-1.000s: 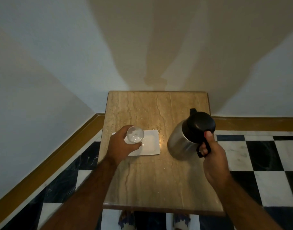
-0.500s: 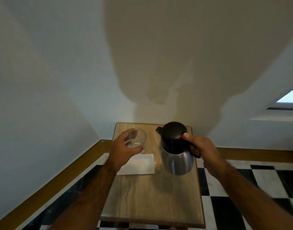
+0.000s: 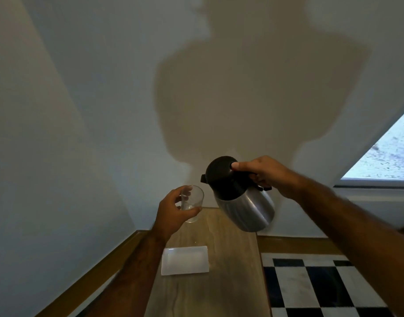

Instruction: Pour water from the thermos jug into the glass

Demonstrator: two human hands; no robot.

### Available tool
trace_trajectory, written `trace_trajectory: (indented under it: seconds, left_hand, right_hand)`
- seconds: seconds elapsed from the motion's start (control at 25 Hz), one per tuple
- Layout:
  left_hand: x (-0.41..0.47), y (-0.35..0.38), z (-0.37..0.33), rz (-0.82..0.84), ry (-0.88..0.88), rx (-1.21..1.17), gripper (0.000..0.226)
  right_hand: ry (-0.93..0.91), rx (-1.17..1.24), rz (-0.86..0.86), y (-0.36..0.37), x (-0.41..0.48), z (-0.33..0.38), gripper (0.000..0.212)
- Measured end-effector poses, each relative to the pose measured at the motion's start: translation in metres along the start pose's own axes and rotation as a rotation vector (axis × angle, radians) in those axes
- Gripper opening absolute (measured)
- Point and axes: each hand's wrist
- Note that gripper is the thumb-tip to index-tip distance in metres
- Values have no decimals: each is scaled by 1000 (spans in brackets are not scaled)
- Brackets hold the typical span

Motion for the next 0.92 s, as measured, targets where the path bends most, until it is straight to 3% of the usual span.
trace_trajectory:
  seconds: [0.44, 0.92]
  left_hand:
    - [6, -24, -46, -43, 94, -13, 57]
    - [-1, -32, -51, -43, 77, -2, 61]
  right_hand:
    - [-41, -372, 45, -3, 0, 107, 43]
    - [-69, -726, 68, 27, 8, 139, 54]
Point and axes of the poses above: each hand's wrist, its own x-axis towards the middle knuckle, its own y-axis out of the palm, z = x × y, and after that the axes turned 6 degrees about y, right-handed
